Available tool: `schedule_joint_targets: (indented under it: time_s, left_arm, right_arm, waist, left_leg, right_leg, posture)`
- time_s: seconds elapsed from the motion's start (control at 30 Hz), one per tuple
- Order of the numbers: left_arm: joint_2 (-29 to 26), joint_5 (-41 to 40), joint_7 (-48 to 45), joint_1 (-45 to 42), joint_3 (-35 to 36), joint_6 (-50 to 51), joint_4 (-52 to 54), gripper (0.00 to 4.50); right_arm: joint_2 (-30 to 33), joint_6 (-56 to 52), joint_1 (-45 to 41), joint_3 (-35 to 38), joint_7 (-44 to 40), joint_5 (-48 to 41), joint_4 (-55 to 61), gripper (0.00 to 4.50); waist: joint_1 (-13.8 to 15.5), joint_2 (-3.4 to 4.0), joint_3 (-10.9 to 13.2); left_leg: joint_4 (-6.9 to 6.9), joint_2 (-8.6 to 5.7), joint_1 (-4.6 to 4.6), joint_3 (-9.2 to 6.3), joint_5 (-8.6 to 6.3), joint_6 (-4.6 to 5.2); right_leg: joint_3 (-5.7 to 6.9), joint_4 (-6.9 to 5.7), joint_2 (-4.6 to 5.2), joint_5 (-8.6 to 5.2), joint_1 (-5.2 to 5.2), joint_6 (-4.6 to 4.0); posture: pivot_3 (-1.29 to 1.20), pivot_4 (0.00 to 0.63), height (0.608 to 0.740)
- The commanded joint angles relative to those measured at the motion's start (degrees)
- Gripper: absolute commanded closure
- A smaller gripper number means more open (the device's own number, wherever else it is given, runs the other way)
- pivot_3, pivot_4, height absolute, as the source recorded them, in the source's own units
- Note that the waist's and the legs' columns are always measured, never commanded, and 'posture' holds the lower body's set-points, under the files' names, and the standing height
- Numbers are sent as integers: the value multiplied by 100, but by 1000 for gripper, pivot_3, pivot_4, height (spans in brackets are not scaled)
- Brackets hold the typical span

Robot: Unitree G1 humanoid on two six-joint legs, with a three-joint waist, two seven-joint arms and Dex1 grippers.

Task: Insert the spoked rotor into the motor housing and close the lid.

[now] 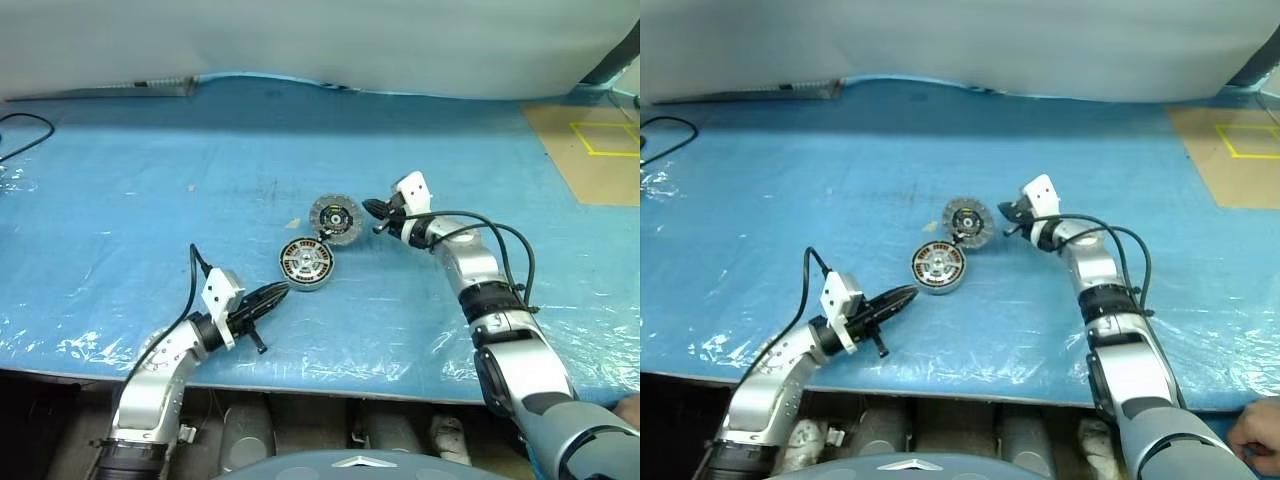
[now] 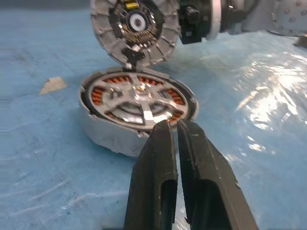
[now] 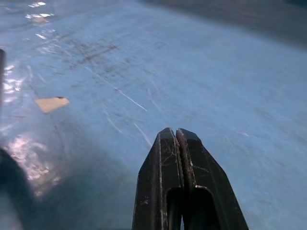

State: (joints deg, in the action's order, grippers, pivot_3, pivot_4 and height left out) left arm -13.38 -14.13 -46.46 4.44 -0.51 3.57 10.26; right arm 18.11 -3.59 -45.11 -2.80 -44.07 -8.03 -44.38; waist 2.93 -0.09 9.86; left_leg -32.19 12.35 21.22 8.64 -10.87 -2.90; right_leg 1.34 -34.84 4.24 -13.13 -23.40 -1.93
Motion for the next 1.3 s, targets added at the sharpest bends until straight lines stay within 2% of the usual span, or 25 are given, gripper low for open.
schedule_joint_targets:
  time_s: [0.03,0.13,0.27,0.53,0.7,0.9,1.07,1.3]
  left_arm:
    - [-13,370,345,-10,-13,-787,-460,4229]
    - [52,332,576,-74,70,-1030,-654,4229]
    - [29,296,729,-155,88,-1113,-781,4229]
    - [-37,105,744,-384,139,-1148,-1111,4229]
    - [-118,51,651,-447,201,-1376,-1506,4229]
    - [-187,-2,591,-502,216,-1485,-1695,4229]
    - [-288,7,656,-528,203,-1380,-1504,4229]
    - [-408,2,691,-519,112,-1166,-1170,4229]
  right_arm:
    - [-30,-62,-292,110,-696,-283,22,4500]
    - [-19,-349,-279,55,-1077,-378,405,4500]
    - [-75,-1009,96,-126,-1200,-462,1638,4500]
    - [-526,-2325,1371,-462,-318,-494,3725,4500]
    - [-1059,-2631,1946,-581,448,-403,4172,4500]
    - [-1634,-2440,2180,-721,1175,-260,4177,4500]
    - [-1558,-2347,2164,-642,1074,-459,4443,4500]
    - [-857,-2303,2015,-116,781,-806,4961,4500]
  waist:
    - [-33,2,1]
    - [-35,2,1]
    - [-23,3,1]
    - [-17,2,1]
    - [-51,3,0]
    - [-56,4,-1]
    - [-56,4,0]
    - [-26,4,0]
  left_leg:
    - [-1,1,-2,0,6,11]
    - [-2,3,0,0,11,21]
    - [-4,8,1,2,11,22]
    - [-3,8,-4,3,12,15]
    - [1,5,-14,3,11,-23]
    - [3,3,-17,2,11,-26]
    - [7,2,-17,2,11,-27]
    - [5,-1,-13,1,11,-27]
  right_leg:
    - [-1,-2,-1,0,0,0]
    - [0,-2,-3,0,0,0]
    - [0,-6,-5,1,-3,-1]
    - [-2,-5,-6,1,-2,0]
    - [-9,-6,-6,1,0,1]
    - [-11,-5,-5,1,2,2]
    - [-11,-3,-6,1,1,2]
    - [-11,-1,-4,2,2,4]
  posture:
    - [0,150,740]
    - [0,150,740]
    - [0,150,740]
    - [0,150,740]
    - [0,150,740]
    - [0,150,740]
    - [0,150,740]
    - [0,150,740]
